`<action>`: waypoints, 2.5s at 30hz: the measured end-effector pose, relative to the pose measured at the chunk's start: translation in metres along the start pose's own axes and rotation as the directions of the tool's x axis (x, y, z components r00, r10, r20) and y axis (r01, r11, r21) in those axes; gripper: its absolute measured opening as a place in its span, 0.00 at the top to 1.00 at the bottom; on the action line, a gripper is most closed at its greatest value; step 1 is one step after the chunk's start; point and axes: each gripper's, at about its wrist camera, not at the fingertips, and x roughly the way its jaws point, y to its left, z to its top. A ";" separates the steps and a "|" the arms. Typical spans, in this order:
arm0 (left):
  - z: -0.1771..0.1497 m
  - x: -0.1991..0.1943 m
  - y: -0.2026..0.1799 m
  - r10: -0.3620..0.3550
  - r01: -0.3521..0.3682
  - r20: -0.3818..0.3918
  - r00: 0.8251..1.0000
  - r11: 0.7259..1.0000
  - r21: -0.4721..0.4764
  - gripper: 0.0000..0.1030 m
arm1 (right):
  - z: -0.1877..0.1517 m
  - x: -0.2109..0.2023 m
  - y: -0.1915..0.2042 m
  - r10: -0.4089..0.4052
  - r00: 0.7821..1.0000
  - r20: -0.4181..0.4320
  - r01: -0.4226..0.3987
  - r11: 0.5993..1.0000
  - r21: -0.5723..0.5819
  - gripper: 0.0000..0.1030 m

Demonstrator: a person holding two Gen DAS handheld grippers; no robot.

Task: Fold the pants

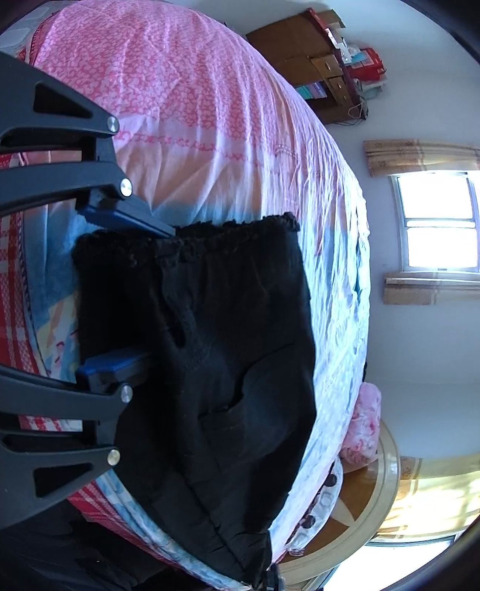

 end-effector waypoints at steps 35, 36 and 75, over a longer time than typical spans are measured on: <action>-0.023 -0.006 0.012 -0.019 0.020 -0.042 0.999 1.000 0.012 0.57 | -0.038 0.112 0.119 0.051 0.973 -0.227 -0.132 0.925 -0.358 0.94; -0.023 -0.007 0.010 -0.001 0.003 -0.040 0.999 1.000 0.027 0.50 | -0.036 0.113 0.121 0.050 0.973 -0.224 -0.131 0.922 -0.364 0.94; 0.076 0.049 -0.406 -0.548 0.546 -0.156 0.822 0.678 0.492 0.16 | -0.148 -0.099 -0.137 -0.300 0.947 0.115 0.150 0.729 0.668 0.52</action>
